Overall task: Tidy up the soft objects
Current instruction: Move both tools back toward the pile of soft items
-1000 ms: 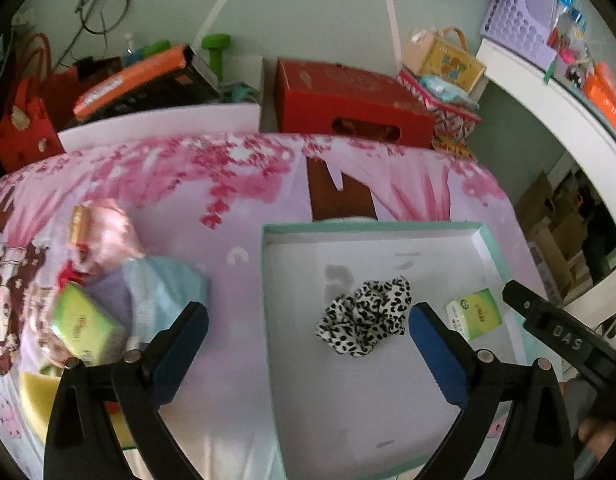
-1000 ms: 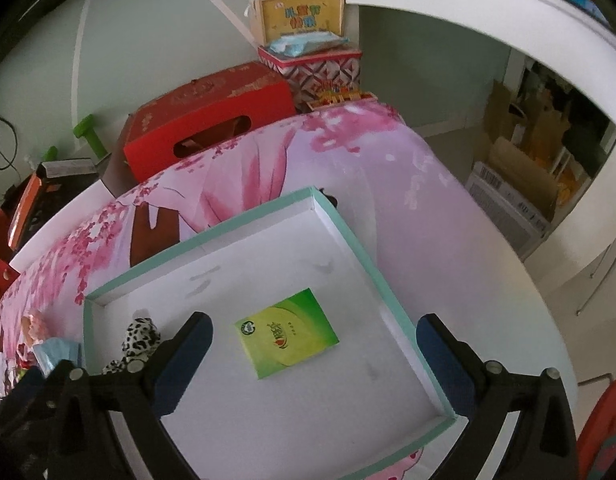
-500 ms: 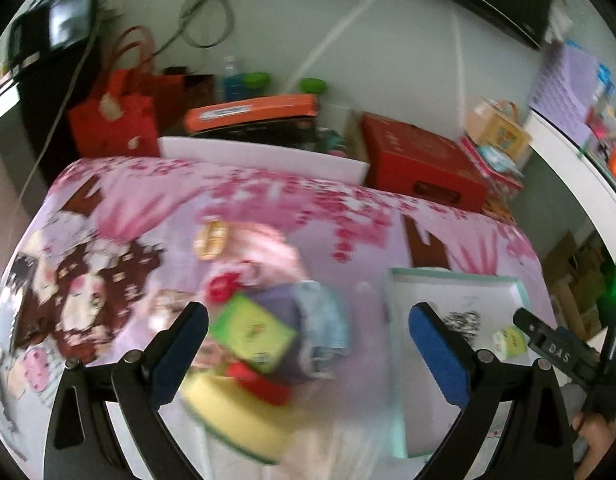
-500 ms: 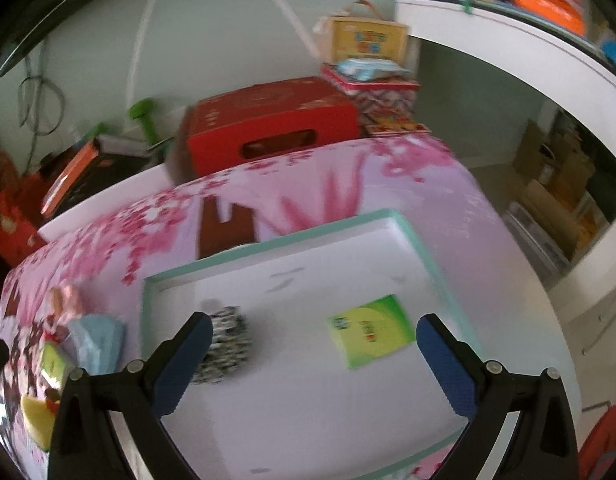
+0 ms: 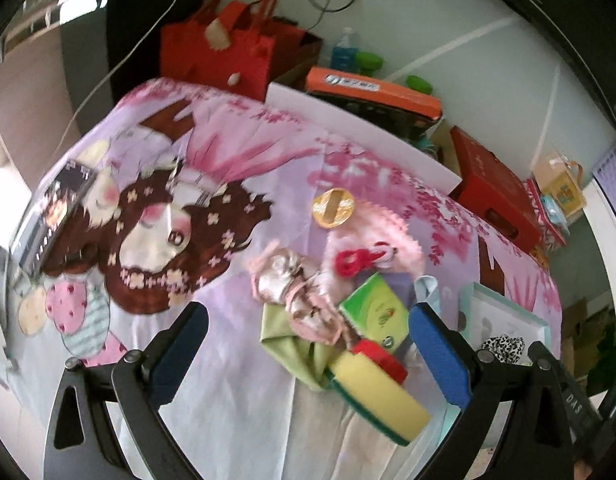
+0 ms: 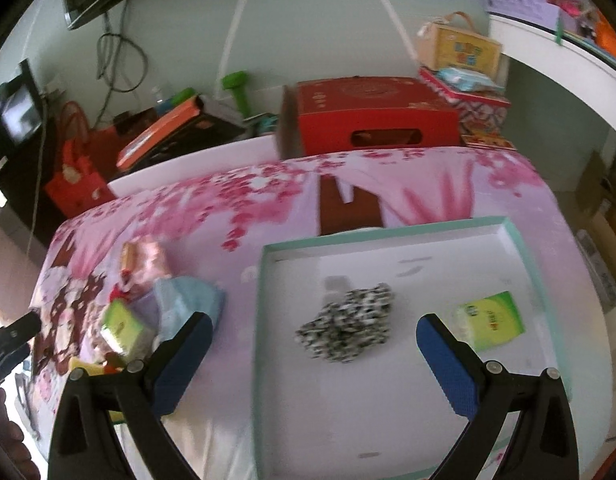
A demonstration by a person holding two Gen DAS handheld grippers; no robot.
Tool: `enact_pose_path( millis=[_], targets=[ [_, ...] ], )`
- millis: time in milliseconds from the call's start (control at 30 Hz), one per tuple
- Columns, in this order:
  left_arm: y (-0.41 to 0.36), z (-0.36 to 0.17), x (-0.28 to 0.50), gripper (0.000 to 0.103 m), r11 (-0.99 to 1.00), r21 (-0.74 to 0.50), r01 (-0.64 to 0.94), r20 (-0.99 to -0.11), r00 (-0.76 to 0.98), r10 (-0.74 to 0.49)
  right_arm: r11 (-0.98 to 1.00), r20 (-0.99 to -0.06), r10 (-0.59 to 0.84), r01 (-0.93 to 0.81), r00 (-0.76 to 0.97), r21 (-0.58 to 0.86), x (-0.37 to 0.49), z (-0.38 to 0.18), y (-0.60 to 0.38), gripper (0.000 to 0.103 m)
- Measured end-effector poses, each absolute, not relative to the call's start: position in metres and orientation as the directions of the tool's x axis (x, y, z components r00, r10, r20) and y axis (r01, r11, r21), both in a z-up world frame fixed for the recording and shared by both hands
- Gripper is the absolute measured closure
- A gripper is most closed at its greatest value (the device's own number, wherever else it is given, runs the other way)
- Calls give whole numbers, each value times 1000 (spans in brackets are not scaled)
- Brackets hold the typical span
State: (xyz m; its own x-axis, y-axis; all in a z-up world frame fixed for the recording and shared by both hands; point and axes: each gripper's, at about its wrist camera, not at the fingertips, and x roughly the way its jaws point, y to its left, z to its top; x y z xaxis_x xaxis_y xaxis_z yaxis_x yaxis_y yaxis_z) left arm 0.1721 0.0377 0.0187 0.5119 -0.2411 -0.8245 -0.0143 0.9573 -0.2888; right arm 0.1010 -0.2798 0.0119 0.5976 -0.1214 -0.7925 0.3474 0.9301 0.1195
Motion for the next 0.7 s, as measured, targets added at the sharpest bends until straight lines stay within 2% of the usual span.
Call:
enact_pose_path(
  millis=[367,700],
  targets=[
    [53,-8,165,3,947,-314,-73,-861,441,-252,960,-814,-32,244,580,136,106,-2,-233,0],
    [32,-13,151,3,937,-349,7,-854,409,-321,963,-855,-34,246,518,111,101,-19,-225,0]
  ],
)
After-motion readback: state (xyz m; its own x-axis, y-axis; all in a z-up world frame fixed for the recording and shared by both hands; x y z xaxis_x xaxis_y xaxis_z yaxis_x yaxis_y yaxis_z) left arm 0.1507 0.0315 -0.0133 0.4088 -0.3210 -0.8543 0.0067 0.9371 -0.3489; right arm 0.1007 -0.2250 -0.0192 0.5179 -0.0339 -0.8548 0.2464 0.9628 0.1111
